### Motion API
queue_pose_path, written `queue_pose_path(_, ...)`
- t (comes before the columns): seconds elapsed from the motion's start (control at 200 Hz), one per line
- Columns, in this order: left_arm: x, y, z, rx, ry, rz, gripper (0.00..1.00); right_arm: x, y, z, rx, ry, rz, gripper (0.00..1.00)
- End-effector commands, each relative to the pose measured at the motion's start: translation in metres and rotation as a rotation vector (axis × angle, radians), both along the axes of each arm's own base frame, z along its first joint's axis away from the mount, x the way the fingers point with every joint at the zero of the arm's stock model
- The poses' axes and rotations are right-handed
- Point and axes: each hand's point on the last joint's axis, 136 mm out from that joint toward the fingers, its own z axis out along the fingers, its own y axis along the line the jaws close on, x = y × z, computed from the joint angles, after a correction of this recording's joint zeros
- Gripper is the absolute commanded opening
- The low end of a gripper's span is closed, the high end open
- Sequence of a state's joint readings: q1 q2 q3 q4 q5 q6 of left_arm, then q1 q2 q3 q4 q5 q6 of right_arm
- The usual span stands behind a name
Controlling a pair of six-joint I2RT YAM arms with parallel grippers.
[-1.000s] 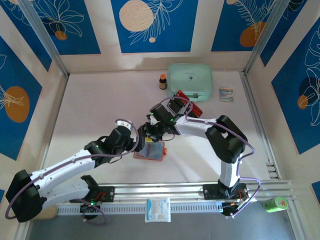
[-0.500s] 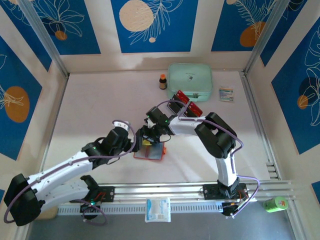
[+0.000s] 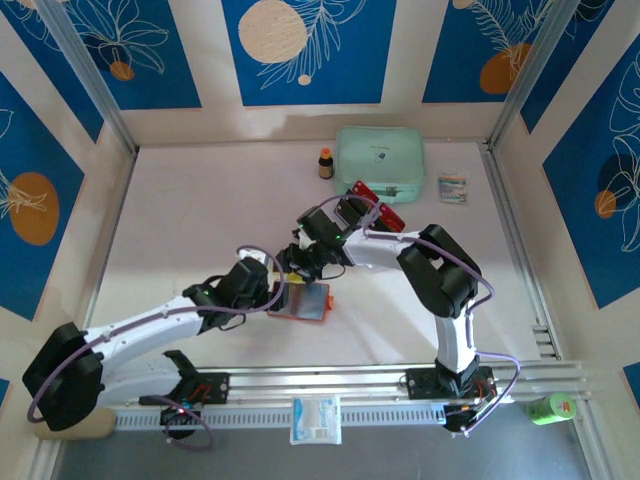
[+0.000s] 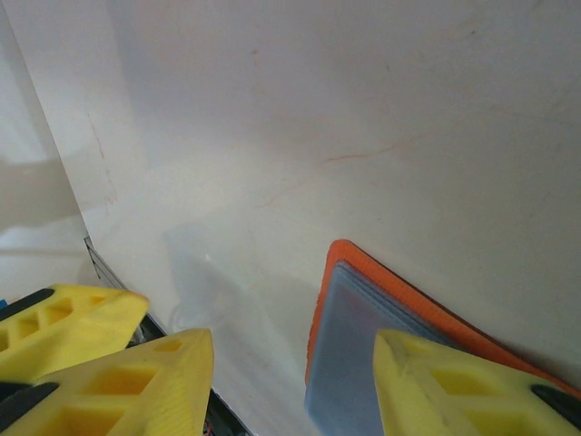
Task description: Put the credit cards into the card holder
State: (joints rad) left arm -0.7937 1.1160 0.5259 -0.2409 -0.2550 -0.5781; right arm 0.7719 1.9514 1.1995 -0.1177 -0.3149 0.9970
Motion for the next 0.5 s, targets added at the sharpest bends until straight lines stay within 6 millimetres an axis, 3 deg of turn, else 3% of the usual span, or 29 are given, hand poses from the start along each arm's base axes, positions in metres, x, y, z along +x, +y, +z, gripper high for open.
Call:
queue_pose_path(0.0, 0.003, -0.004, -0.008, -0.012, 0.009, 0.003, 1.00, 0.005, -0.011, 0.029, 0.035, -0.027, -0.032, 0.50)
queue_pose_path(0.215, 0.005, -0.006, -0.020, 0.010, 0.032, 0.000, 1.00, -0.007, -0.058, 0.037, -0.103, -0.096, -0.049, 0.50)
queue_pose_path(0.4, 0.009, -0.009, -0.014, 0.003, 0.019, 0.001, 1.00, -0.035, -0.109, 0.019, -0.379, -0.148, -0.007, 0.51)
queue_pose_path(0.495, 0.012, -0.011, -0.009, -0.001, 0.011, 0.002, 1.00, -0.050, -0.122, 0.009, -0.468, -0.152, 0.025, 0.52)
